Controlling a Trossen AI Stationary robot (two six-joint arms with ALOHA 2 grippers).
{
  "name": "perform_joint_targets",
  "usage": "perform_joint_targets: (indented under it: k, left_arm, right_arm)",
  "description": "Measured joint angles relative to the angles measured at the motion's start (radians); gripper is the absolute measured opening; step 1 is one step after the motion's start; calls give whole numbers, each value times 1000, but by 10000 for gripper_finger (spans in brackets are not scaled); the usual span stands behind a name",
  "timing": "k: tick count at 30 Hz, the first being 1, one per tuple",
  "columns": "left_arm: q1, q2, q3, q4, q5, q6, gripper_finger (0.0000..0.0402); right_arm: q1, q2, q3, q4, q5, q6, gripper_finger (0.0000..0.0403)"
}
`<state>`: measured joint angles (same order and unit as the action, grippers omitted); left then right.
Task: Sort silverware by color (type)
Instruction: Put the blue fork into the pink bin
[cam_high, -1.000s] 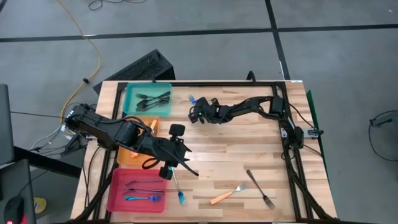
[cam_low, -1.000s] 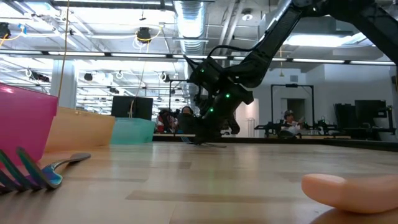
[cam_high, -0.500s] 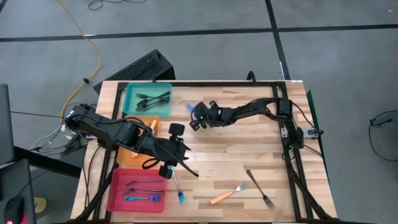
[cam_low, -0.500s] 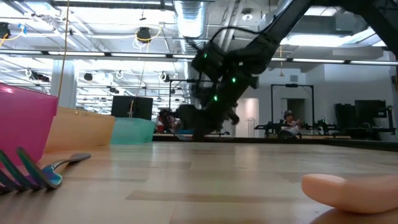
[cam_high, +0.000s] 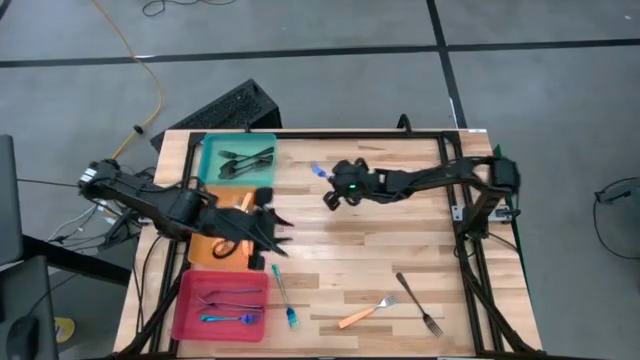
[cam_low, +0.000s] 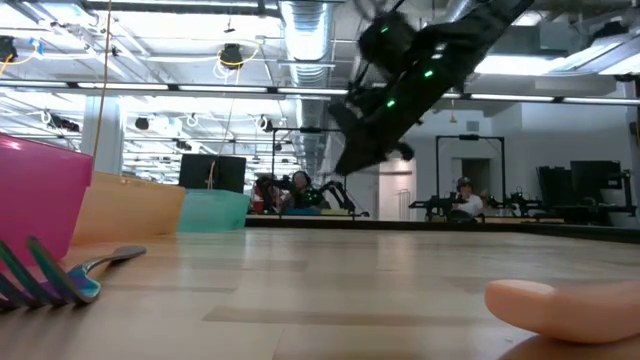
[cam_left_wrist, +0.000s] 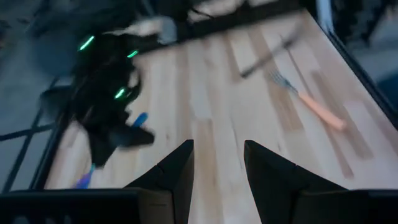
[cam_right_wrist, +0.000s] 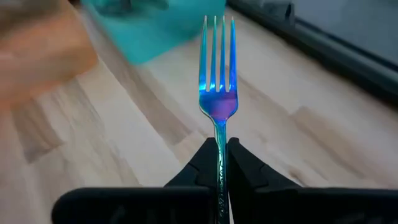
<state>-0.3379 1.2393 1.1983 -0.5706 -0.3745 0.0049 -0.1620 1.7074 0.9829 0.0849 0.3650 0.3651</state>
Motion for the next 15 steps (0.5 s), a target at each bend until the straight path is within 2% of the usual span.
perform_joint_targets:
  k: [7, 11, 15]
  left_arm:
    - [15, -183, -325, 495, 2, -51, 126]
    - [16, -209, -452, 707, -10, -39, 126]
    - [31, -202, -527, 855, -35, -37, 126]
  right_arm:
    - [73, -216, -169, 230, 0, 0, 35]
    - [132, -287, -229, 417, -3, -28, 36]
    - [201, -301, -238, 568, -30, -86, 36]
